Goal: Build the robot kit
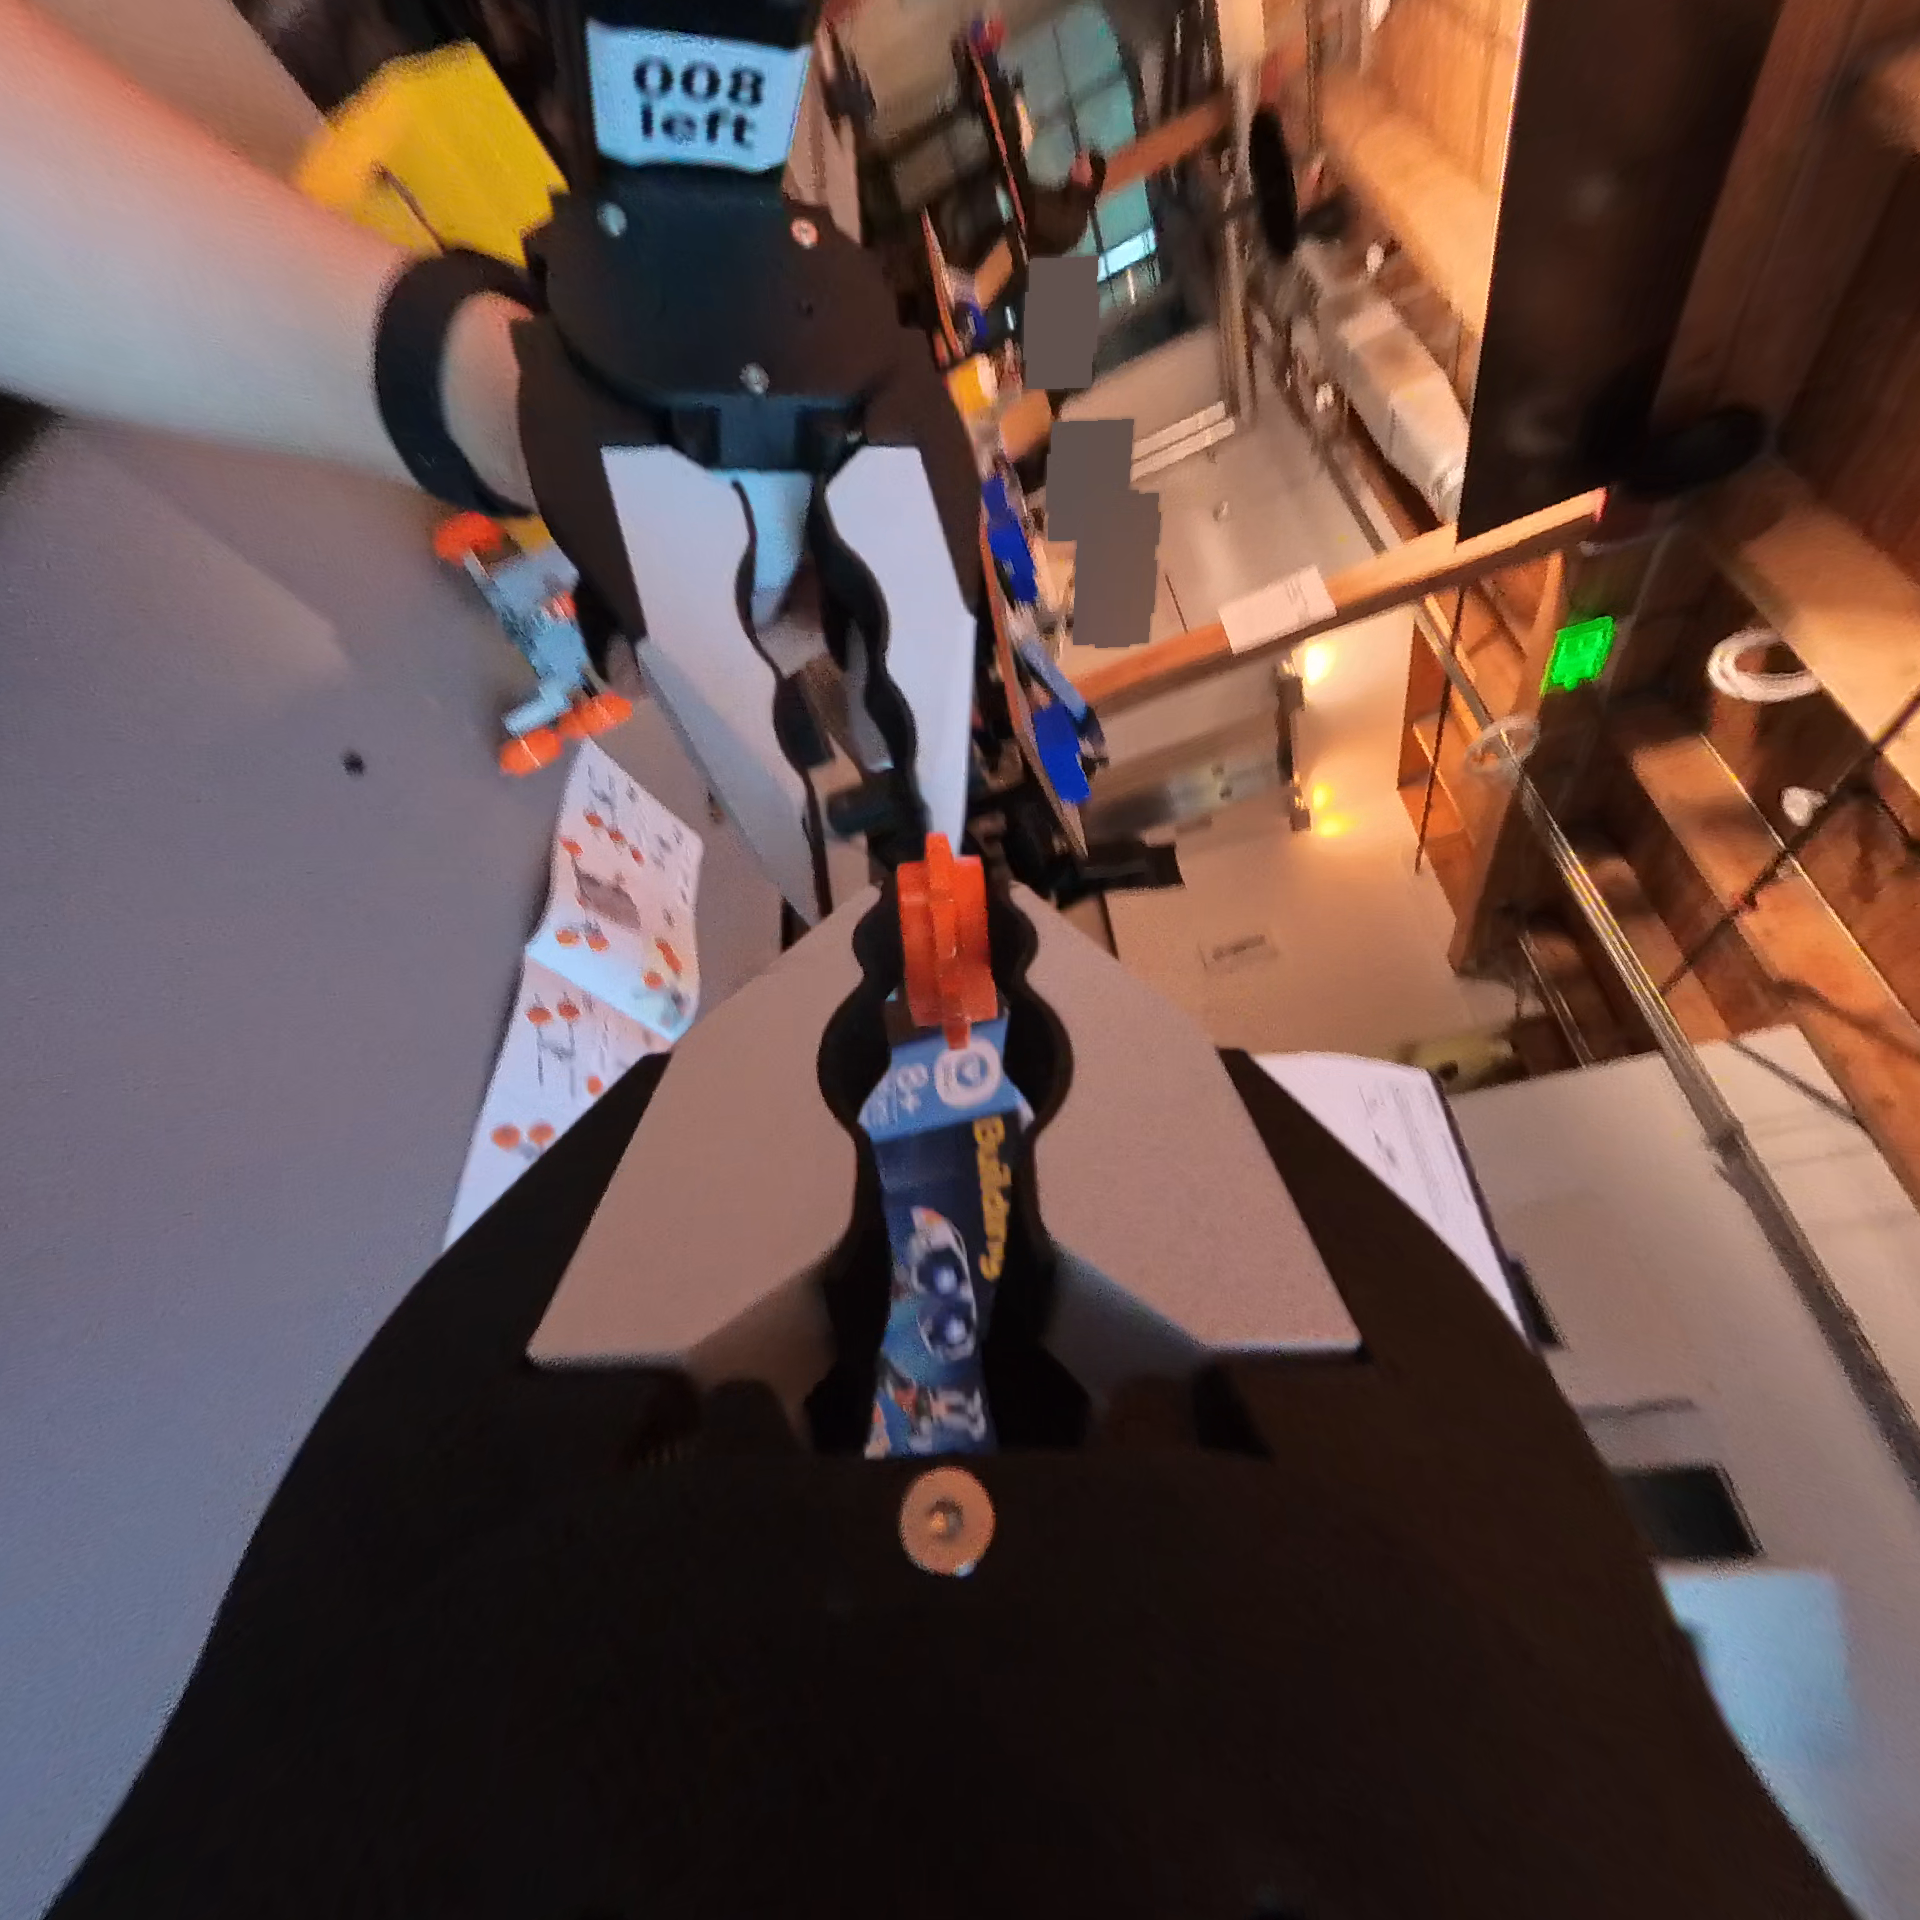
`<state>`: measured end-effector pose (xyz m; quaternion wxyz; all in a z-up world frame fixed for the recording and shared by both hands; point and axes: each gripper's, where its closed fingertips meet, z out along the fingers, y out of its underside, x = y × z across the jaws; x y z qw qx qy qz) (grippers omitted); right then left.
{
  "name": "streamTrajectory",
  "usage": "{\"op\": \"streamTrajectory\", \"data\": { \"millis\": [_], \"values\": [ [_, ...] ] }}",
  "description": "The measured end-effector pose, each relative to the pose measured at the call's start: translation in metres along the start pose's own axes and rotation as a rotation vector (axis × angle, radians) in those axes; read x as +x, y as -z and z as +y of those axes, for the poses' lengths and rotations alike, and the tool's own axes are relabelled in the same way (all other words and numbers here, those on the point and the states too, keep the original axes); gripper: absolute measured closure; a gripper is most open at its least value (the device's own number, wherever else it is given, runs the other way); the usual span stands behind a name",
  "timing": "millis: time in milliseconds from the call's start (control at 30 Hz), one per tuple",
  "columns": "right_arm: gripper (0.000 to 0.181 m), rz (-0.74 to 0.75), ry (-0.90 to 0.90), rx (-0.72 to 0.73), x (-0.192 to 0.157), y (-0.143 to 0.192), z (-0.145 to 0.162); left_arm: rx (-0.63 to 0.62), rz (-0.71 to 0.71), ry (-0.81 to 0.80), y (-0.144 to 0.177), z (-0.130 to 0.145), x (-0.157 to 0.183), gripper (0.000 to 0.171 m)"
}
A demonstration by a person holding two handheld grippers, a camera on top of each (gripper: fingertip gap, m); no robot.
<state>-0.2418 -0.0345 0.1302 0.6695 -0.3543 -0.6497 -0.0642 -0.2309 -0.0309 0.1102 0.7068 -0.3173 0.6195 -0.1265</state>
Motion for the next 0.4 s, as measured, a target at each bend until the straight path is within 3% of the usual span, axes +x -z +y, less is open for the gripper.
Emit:
{"op": "streamTrajectory", "data": {
  "millis": [100, 200, 267, 333, 400],
  "values": [
    [0.166, 0.071, 0.055, -0.071, 0.007, 0.000, 0.016, 0.088, 0.106, 0.330, -0.002, 0.018, 0.000, 0.155],
    [0.166, 0.104, 0.047, -0.036, 0.011, 0.000, 0.020, 0.220, 0.341, 0.879, 0.001, 0.025, 0.000, 0.159],
    [0.166, 0.084, 0.049, 0.005, 0.006, -0.001, 0.014, 0.336, 0.489, 1.229, 0.001, 0.031, -0.003, 0.150],
    [0.165, 0.088, 0.086, 0.029, 0.003, -0.002, 0.006, 0.439, 0.579, 1.438, -0.001, 0.043, -0.002, 0.146],
    [0.165, 0.073, 0.094, 0.075, -0.001, -0.002, -0.006, 0.471, 0.605, 1.543, -0.010, 0.055, 0.005, 0.136]
  ]
}}
